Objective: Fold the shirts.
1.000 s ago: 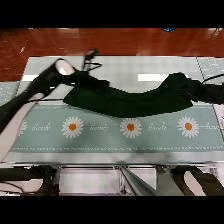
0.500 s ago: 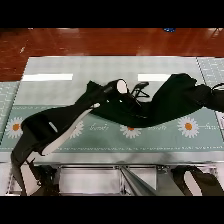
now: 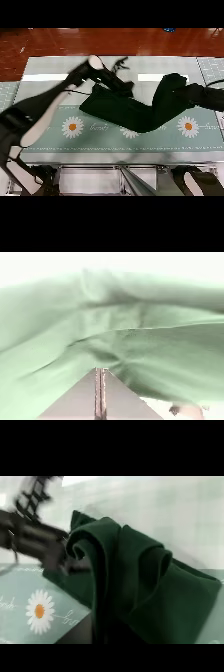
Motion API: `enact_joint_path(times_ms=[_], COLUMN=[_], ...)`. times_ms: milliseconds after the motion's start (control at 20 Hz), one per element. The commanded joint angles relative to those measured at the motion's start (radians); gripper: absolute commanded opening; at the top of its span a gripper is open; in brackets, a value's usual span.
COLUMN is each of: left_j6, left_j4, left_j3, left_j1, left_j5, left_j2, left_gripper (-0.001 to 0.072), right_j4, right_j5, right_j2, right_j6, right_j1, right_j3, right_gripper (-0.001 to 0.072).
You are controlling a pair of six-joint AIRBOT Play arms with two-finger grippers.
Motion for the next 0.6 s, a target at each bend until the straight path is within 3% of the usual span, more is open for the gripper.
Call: enact_joint_path(times_ms=[0,300,550], left_j6=[0.012,0.119,0.114], left_j4=[0.125,0.196,0.194], left_j3=[-0.058,-0.44,-0.752], left_j1=[0.217,0.52,0.554], left_j5=[-0.064,-0.045,0.027], left_j2=[0.204,0.749,1.069], left_gripper=[0.0018,0.0018,0.0018], right_j4=[0.045,0.058,0.103], right_j5=[-0.11,-0.338,-0.371], right_j2=[-0.123,-0.594,-0.968], right_j6=[0.0,0.013,0.039], right_j1=[0.158,0.5,0.638], right_j3=[0.054,0.339,0.581], right_gripper=[0.0029,0.003,0.003])
